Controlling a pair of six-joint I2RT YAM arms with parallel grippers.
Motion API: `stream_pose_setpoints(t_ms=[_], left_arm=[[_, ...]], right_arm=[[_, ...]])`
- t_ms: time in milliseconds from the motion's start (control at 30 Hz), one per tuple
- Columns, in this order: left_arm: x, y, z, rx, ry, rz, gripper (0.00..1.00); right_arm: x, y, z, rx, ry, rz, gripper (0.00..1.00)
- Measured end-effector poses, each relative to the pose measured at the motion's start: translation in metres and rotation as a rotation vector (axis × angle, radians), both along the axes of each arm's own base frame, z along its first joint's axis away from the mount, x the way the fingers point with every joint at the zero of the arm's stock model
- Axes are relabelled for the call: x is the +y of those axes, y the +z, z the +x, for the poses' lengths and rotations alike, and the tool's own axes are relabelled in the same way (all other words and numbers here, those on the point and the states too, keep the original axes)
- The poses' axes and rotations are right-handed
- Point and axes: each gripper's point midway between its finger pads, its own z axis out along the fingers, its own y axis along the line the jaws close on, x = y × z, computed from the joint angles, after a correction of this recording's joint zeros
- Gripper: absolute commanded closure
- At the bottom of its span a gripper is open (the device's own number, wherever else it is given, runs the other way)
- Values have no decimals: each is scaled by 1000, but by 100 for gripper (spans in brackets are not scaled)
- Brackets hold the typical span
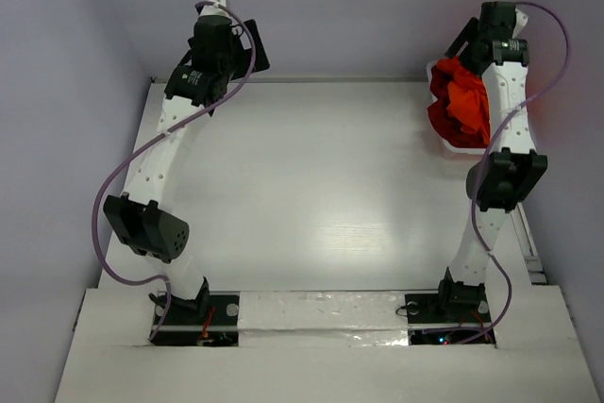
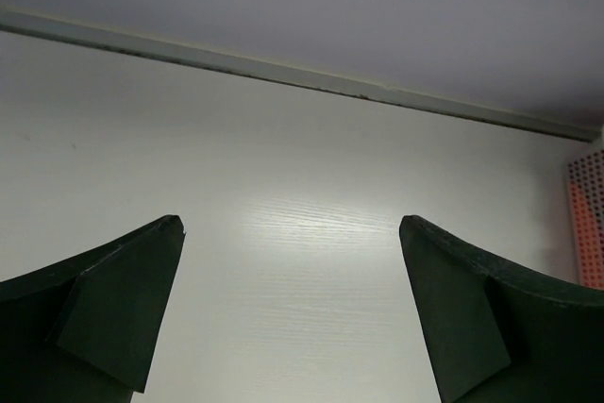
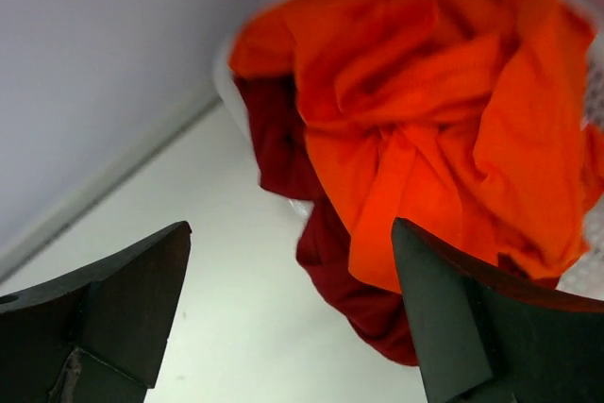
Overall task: Fold and stack the t-shirts
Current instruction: Grab crumpled tshirt from bin with the right arm
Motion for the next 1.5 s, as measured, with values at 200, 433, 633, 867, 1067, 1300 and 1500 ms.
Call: stream_pose_setpoints(t_ms=[200,433,633,867,1067,1300,1500], left_arm=[[-39,-4,-16,32,-104,-30,1],[-43,-11,-21,64,-115,-39,1],[-55,-35,-34,122,-149,-46,1],[-71,-36,-57,136,-204,-58,1],[-65,-18,-80,94,-216,-75,1],[-62,-26,-88,112,-215,-72,1],[-64,-33,-90,130,-219,-68,1]], right_arm=[[-11,-63,-1,149,-13,113,29],[-19,-60,1,129,3,164,30],[-10,-60,27,79,95,199,32],[-10,-91,42,102,140,253,34],[-27,-97,54,66,130,267,35],[-32,-84,69,-15,139,266,33],[-33,-77,75,-50,145,257,33]])
